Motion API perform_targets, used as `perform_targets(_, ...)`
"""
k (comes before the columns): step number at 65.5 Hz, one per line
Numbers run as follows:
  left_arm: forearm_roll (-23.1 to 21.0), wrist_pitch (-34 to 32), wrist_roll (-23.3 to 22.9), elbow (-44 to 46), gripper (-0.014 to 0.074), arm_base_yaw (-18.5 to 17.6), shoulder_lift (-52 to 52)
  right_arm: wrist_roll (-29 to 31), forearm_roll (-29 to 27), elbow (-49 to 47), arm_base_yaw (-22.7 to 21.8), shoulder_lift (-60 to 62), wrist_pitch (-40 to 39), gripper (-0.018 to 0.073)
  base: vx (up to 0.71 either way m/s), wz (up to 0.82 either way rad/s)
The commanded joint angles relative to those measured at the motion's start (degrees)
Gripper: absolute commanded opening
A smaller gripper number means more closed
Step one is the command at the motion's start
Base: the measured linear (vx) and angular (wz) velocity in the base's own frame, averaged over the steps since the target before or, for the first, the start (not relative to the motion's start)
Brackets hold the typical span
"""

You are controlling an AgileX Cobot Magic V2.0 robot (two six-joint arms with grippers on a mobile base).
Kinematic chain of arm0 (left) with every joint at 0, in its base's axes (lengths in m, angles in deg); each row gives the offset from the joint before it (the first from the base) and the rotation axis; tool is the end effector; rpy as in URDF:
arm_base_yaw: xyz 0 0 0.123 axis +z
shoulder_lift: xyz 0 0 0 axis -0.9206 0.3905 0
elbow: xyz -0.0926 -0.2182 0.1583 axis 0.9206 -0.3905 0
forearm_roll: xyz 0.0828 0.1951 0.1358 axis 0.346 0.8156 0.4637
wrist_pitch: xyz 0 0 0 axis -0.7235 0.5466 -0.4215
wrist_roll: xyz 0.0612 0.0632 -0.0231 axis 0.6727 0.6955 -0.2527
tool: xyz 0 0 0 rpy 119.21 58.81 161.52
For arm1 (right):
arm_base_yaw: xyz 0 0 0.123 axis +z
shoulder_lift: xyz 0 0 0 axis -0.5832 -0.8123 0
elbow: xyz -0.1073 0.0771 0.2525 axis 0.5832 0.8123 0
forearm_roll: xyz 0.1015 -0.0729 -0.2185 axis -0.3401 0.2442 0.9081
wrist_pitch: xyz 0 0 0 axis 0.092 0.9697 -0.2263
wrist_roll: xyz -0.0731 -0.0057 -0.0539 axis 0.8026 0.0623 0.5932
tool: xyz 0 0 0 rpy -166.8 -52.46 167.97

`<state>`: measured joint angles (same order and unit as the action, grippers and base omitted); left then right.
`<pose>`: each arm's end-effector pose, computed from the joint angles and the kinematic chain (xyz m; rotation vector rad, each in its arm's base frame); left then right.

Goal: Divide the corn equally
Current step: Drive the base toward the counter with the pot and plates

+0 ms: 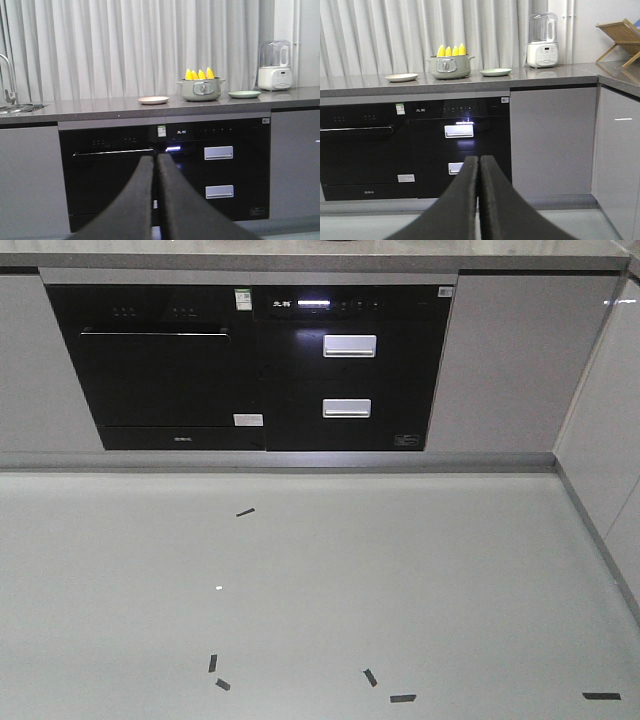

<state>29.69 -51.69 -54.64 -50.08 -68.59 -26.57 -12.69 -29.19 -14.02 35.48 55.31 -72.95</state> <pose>0.0556 -0.0017 0.2124 0.0249 1.4159 -0.0196 0.0566 -0.0003 0.2031 0.0401 1.5119 0.0355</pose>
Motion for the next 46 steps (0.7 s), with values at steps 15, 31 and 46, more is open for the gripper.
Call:
perform_targets(15,-0.6,-4.4,-0.1,-0.8,-0.0006,0.0,-1.0,0.0,0.3,0.5,-0.3,0.2,-4.3,-0.0011,0.12,0.08)
perform_targets(31,-0.6,-4.4,-0.1,-0.8,-0.0006,0.0,-1.0,0.0,0.3,0.5,-0.3,0.2,-4.3,-0.0011,0.14,0.01)
perform_targets(46,-0.6,-4.4,-0.1,-0.8,-0.0006,0.0,-1.0,0.0,0.3,0.5,-0.3,0.2,-4.3,-0.0011,0.17,-0.02)
